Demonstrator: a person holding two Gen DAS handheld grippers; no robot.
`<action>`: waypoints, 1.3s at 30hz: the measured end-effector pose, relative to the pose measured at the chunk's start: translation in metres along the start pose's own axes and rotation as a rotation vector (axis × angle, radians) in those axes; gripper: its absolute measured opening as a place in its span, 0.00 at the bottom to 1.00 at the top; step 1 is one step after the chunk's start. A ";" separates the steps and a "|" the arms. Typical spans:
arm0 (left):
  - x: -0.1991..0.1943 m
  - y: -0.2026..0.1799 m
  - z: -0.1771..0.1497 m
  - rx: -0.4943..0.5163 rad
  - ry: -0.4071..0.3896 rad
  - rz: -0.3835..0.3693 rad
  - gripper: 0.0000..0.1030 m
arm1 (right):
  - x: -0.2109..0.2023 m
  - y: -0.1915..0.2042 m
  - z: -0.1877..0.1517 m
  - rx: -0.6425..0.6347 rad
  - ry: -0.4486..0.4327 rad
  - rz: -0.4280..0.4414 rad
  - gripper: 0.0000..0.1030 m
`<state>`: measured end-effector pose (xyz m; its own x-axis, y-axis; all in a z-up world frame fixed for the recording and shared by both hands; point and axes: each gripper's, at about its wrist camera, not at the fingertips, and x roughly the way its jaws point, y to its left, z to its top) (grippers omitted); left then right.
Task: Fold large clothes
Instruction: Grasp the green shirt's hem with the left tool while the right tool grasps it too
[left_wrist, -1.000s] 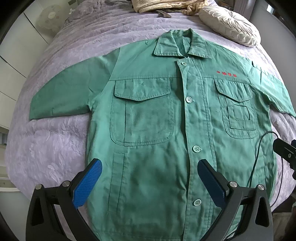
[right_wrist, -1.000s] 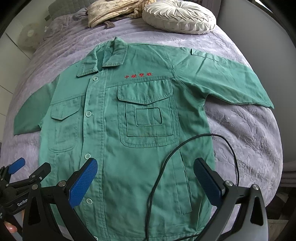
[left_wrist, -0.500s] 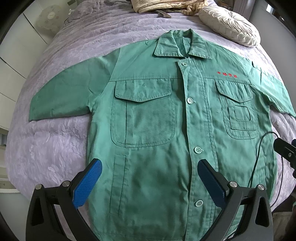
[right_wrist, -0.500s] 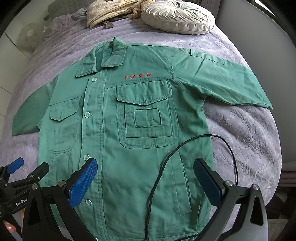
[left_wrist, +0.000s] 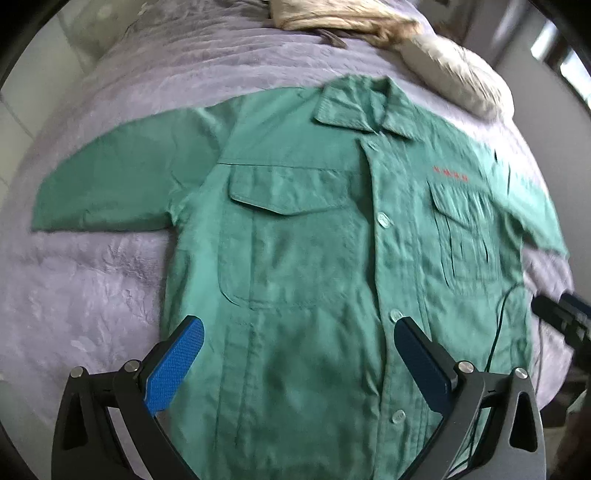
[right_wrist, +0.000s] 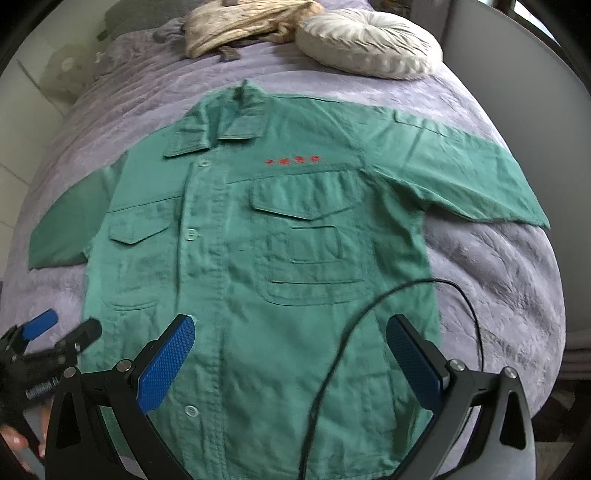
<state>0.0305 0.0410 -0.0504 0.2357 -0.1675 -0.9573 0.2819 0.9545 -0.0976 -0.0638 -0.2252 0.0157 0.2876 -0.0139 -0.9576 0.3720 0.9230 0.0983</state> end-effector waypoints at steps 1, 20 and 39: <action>0.002 0.012 0.003 -0.020 -0.010 -0.008 1.00 | 0.001 0.007 0.001 -0.015 0.003 0.004 1.00; 0.095 0.354 0.065 -0.644 -0.203 0.020 1.00 | 0.070 0.150 -0.006 -0.216 0.156 0.084 1.00; -0.004 0.245 0.127 -0.234 -0.478 -0.117 0.05 | 0.069 0.136 0.009 -0.121 0.099 0.104 1.00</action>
<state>0.2168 0.2444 -0.0361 0.6272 -0.3174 -0.7113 0.1298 0.9430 -0.3064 0.0144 -0.1043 -0.0342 0.2287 0.1167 -0.9665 0.2336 0.9572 0.1709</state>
